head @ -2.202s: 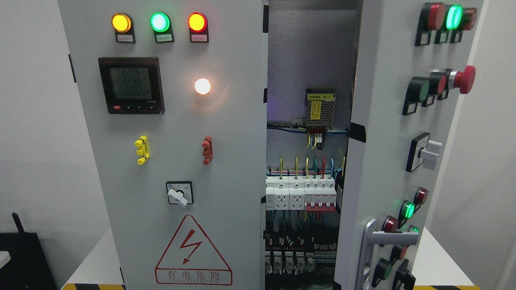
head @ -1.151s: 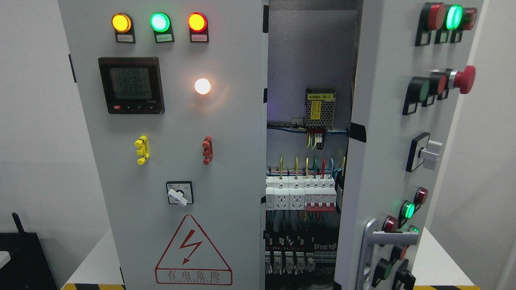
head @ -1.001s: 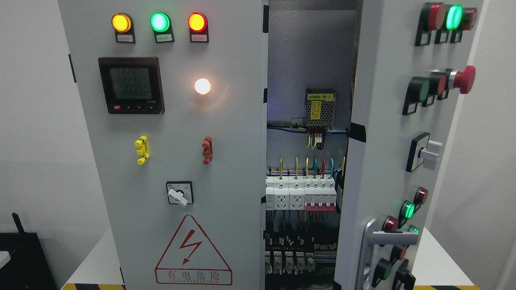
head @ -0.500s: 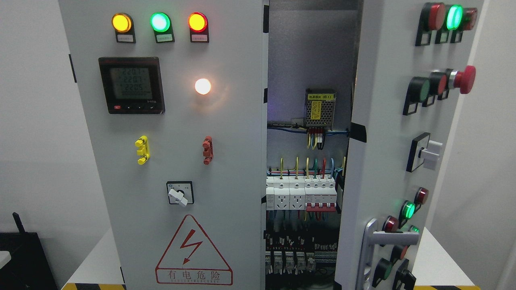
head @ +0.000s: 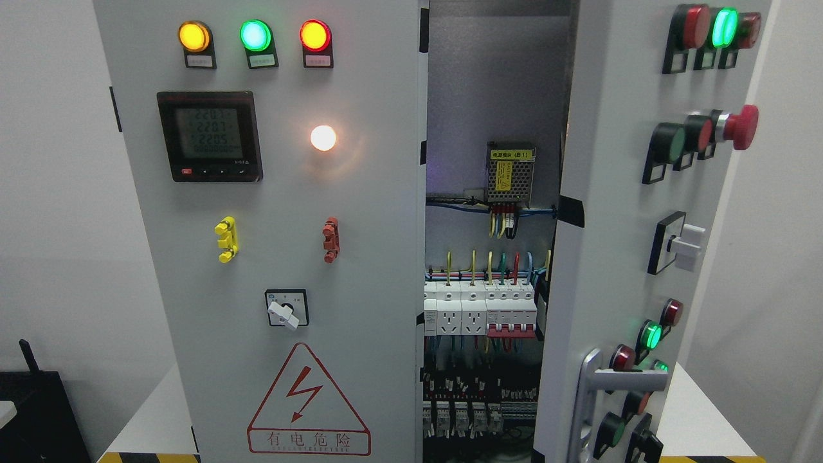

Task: Open door with both hands

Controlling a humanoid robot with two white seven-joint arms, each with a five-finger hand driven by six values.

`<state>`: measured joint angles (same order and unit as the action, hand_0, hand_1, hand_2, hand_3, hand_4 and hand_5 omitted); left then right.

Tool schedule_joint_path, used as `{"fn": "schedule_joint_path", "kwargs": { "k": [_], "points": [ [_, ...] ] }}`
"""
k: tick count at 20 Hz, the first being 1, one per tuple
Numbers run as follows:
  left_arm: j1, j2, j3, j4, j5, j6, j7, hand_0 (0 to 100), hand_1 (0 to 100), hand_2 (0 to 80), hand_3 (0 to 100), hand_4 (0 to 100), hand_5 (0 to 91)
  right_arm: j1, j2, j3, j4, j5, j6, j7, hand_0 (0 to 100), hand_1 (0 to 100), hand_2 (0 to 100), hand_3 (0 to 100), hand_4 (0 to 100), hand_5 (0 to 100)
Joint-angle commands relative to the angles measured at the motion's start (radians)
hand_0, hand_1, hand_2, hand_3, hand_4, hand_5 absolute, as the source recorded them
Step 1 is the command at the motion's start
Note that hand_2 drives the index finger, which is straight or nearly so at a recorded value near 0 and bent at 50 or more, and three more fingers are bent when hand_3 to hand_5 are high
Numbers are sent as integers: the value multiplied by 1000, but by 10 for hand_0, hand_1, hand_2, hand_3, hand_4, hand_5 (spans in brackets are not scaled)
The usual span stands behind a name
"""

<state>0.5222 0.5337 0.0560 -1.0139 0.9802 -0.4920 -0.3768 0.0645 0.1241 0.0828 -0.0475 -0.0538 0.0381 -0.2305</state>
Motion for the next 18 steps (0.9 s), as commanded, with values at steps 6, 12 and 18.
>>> {"fn": "schedule_joint_path", "kwargs": {
  "k": [6, 12, 18],
  "points": [
    [248, 675, 329, -494, 479, -42, -238, 120, 389, 0, 0, 0, 0, 0, 0, 0, 0, 0, 0, 0, 120, 389, 0, 0, 0, 0],
    [245, 870, 355, -485, 645, -42, -261, 120, 389, 0, 0, 0, 0, 0, 0, 0, 0, 0, 0, 0, 120, 389, 0, 0, 0, 0],
    [234, 993, 455, -477, 736, -39, -266, 120, 389, 0, 0, 0, 0, 0, 0, 0, 0, 0, 0, 0, 120, 389, 0, 0, 0, 0]
  ]
}}
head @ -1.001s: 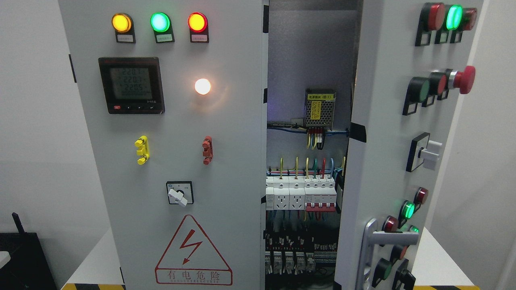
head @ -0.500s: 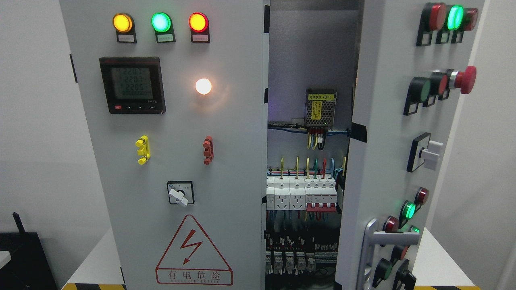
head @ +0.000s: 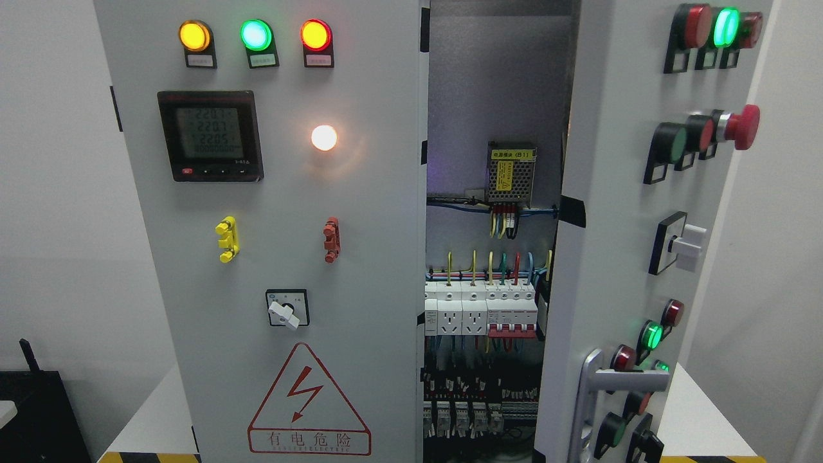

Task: Open door with both hands

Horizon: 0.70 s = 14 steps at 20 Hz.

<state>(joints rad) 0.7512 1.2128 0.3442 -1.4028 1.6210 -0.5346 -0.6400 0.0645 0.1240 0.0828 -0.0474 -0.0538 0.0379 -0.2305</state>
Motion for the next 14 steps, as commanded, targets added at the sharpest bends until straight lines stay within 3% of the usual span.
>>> {"fn": "schedule_joint_path", "kwargs": {
  "k": [1, 6, 11, 14],
  "points": [
    [3, 321, 182, -93, 97, 4, -3, 120, 389, 0, 0, 0, 0, 0, 0, 0, 0, 0, 0, 0, 120, 389, 0, 0, 0, 0],
    [-61, 398, 173, -99, 108, 28, -6, 120, 389, 0, 0, 0, 0, 0, 0, 0, 0, 0, 0, 0, 120, 389, 0, 0, 0, 0],
    [-258, 409, 125, -103, 109, 279, -52, 120, 389, 0, 0, 0, 0, 0, 0, 0, 0, -1, 0, 0, 120, 389, 0, 0, 0, 0],
    [-357, 425, 32, -165, 108, 314, -78, 120, 389, 0, 0, 0, 0, 0, 0, 0, 0, 0, 0, 0, 120, 389, 0, 0, 0, 0]
  ]
}}
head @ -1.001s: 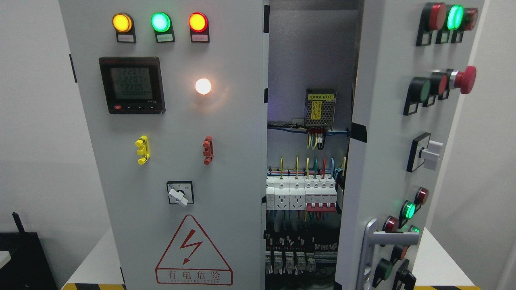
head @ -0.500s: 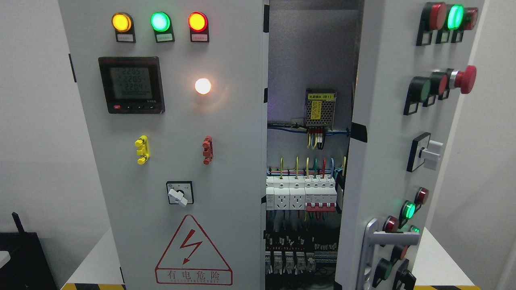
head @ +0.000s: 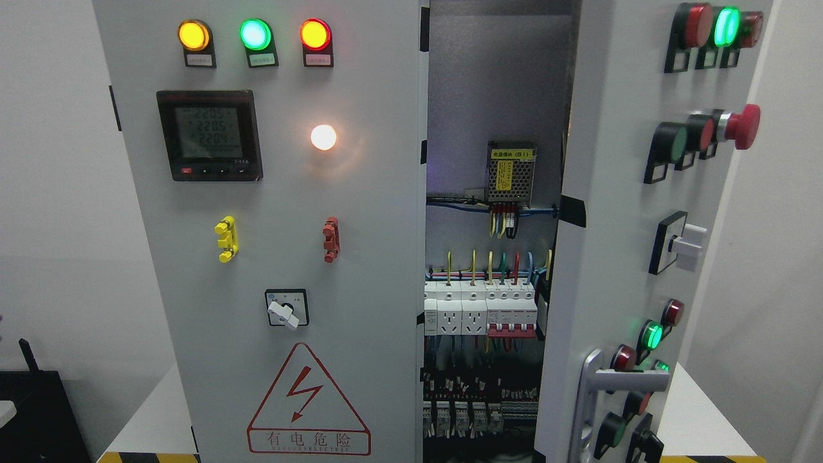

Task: Open door with both hands

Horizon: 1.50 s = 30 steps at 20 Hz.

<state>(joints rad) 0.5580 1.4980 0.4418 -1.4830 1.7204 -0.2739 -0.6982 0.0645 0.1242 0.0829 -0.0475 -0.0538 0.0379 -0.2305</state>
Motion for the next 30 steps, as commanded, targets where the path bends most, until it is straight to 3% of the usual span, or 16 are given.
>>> {"fn": "schedule_joint_path", "kwargs": {
  "k": [1, 12, 17, 23, 30],
  "points": [
    [-197, 149, -105, -97, 8, 54, -20, 120, 389, 0, 0, 0, 0, 0, 0, 0, 0, 0, 0, 0, 120, 389, 0, 0, 0, 0],
    [-642, 108, -561, -209, -24, 85, -20, 120, 389, 0, 0, 0, 0, 0, 0, 0, 0, 0, 0, 0, 120, 389, 0, 0, 0, 0],
    [-867, 1, -783, -215, -87, 97, -20, 120, 389, 0, 0, 0, 0, 0, 0, 0, 0, 0, 0, 0, 120, 389, 0, 0, 0, 0],
    [-1115, -81, -972, -223, -88, 271, -18, 120, 389, 0, 0, 0, 0, 0, 0, 0, 0, 0, 0, 0, 120, 389, 0, 0, 0, 0],
    [-1585, -166, -1424, -229, -88, 300, -14, 120, 389, 0, 0, 0, 0, 0, 0, 0, 1, 0, 0, 0, 120, 389, 0, 0, 0, 0]
  ]
}}
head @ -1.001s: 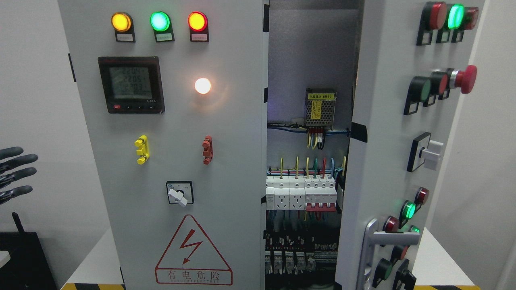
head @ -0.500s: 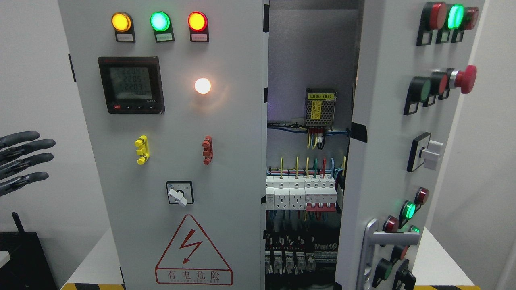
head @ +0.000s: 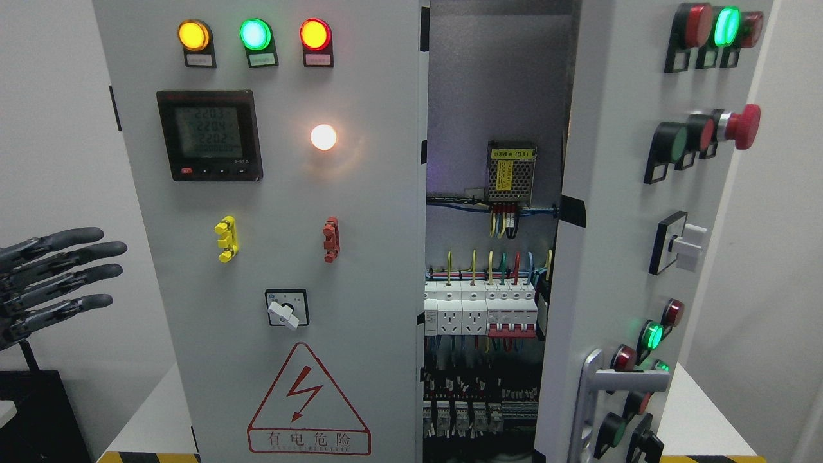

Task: Open door with both hands
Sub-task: 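Raise the left hand and reach into the gap of the ajar door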

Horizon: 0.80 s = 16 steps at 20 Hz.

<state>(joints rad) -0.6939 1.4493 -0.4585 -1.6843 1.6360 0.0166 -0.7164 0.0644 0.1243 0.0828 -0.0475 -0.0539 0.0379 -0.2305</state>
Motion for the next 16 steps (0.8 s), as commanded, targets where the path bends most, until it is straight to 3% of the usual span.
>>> {"fn": "schedule_joint_path", "kwargs": {
  "k": [1, 7, 10, 16],
  "points": [
    [-396, -124, -579, -26, -4, 14, 5, 120, 389, 0, 0, 0, 0, 0, 0, 0, 0, 0, 0, 0, 120, 389, 0, 0, 0, 0],
    [-870, -263, -1066, 0, 14, 63, 5, 120, 389, 0, 0, 0, 0, 0, 0, 0, 0, 0, 0, 0, 120, 389, 0, 0, 0, 0],
    [-911, -380, -1102, 98, 48, 63, 5, 120, 389, 0, 0, 0, 0, 0, 0, 0, 1, 0, 0, 0, 120, 389, 0, 0, 0, 0],
    [-950, -702, -1100, 340, 86, 62, 3, 120, 389, 0, 0, 0, 0, 0, 0, 0, 0, 0, 0, 0, 120, 389, 0, 0, 0, 0]
  ]
}}
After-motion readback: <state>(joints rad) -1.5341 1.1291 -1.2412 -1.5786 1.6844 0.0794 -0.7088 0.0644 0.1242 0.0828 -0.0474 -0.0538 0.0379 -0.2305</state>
